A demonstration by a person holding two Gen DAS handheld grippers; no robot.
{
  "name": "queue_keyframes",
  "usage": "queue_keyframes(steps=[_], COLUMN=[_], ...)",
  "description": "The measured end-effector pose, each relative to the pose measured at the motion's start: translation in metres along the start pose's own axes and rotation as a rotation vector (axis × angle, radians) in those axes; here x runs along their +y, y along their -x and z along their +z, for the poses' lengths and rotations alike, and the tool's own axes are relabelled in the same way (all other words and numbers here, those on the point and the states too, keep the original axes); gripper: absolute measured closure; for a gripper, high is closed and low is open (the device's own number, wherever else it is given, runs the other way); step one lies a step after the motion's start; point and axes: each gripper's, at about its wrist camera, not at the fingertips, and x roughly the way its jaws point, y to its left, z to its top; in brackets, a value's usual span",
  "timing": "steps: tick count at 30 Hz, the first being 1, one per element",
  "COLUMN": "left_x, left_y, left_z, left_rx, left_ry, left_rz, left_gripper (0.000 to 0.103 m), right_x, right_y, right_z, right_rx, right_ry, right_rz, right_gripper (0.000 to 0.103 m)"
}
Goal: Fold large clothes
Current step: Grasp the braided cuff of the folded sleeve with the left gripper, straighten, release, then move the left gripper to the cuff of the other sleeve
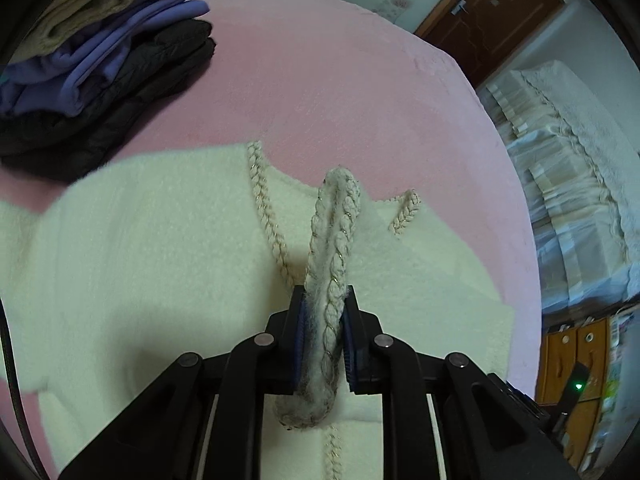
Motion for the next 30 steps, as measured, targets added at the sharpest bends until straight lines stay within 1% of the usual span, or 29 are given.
queue_keyframes(steps=[1, 3, 5, 7, 8, 9, 11, 14, 15, 16, 17, 18, 19, 20, 21, 22, 24, 25, 28, 30], left_x=[0.001, 0.002, 0.014, 0.024, 0.031, 0.038, 0.042, 0.035, 0.032, 0.029, 0.028, 0.027, 0.025, 0.022, 0.019, 0.015, 0.009, 0.006, 0.002, 0.001], left_y=[0.001, -0.013, -0.028, -0.048, -0.061, -0.071, -0.075, -0.069, -0.064, -0.062, -0.058, -0.052, -0.043, -0.032, -0.023, -0.013, -0.002, 0.001, -0.001, -0.013], left_z=[-0.002, -0.011, -0.022, -0.038, -0.042, -0.046, -0.046, -0.045, -0.045, -0.044, -0.045, -0.044, -0.045, -0.046, -0.046, -0.048, -0.053, -0.056, -0.070, -0.084], left_rx=[0.008, 0.032, 0.055, 0.081, 0.114, 0.133, 0.126, 0.128, 0.129, 0.133, 0.137, 0.129, 0.108, 0.079, 0.063, 0.050, 0.037, 0.036, 0.072, 0.090], left_ry=[0.011, 0.028, 0.025, -0.001, -0.013, -0.013, -0.019, -0.049, -0.052, -0.051, -0.050, -0.050, -0.050, -0.053, -0.057, -0.066, -0.080, -0.084, -0.094, -0.117], left_rz=[-0.001, 0.024, 0.065, 0.115, 0.148, 0.152, 0.145, 0.161, 0.167, 0.173, 0.182, 0.193, 0.206, 0.214, 0.216, 0.217, 0.217, 0.217, 0.223, 0.268], left_gripper=[0.089, 0.089, 0.089, 0.088, 0.087, 0.085, 0.083, 0.082, 0.076, 0.064, 0.056, 0.043, 0.036, 0.035, 0.030, 0.024, 0.016, 0.013, 0.012, 0.013], right_x=[0.006, 0.009, 0.008, 0.005, 0.007, 0.006, 0.007, 0.004, 0.005, 0.008, 0.014, 0.018, 0.024, 0.032, 0.039, 0.048, 0.062, 0.071, 0.091, 0.098], right_y=[0.003, 0.008, 0.006, -0.001, -0.003, -0.007, -0.010, -0.008, -0.005, 0.002, 0.008, 0.014, 0.023, 0.030, 0.037, 0.044, 0.049, 0.048, 0.038, 0.027], right_z=[0.002, 0.003, 0.002, 0.000, -0.001, -0.002, -0.001, 0.002, 0.002, -0.002, -0.006, -0.007, -0.010, -0.016, -0.019, -0.023, -0.030, -0.033, -0.041, -0.048], right_rx=[-0.015, -0.047, -0.041, -0.040, -0.036, -0.029, -0.016, -0.010, -0.011, -0.014, -0.023, -0.038, -0.066, -0.087, -0.110, -0.128, -0.129, -0.115, -0.067, -0.021], right_ry=[0.050, 0.094, 0.101, 0.097, 0.099, 0.096, 0.087, 0.073, 0.066, 0.062, 0.060, 0.060, 0.066, 0.073, 0.084, 0.095, 0.119, 0.134, 0.194, 0.212], right_rz=[-0.050, -0.099, -0.130, -0.167, -0.176, -0.183, -0.190, -0.215, -0.226, -0.242, -0.261, -0.283, -0.303, -0.303, -0.292, -0.263, -0.207, -0.182, -0.128, -0.115], right_gripper=[0.088, 0.089, 0.089, 0.089, 0.088, 0.088, 0.087, 0.080, 0.079, 0.077, 0.077, 0.076, 0.076, 0.076, 0.076, 0.076, 0.076, 0.076, 0.076, 0.076])
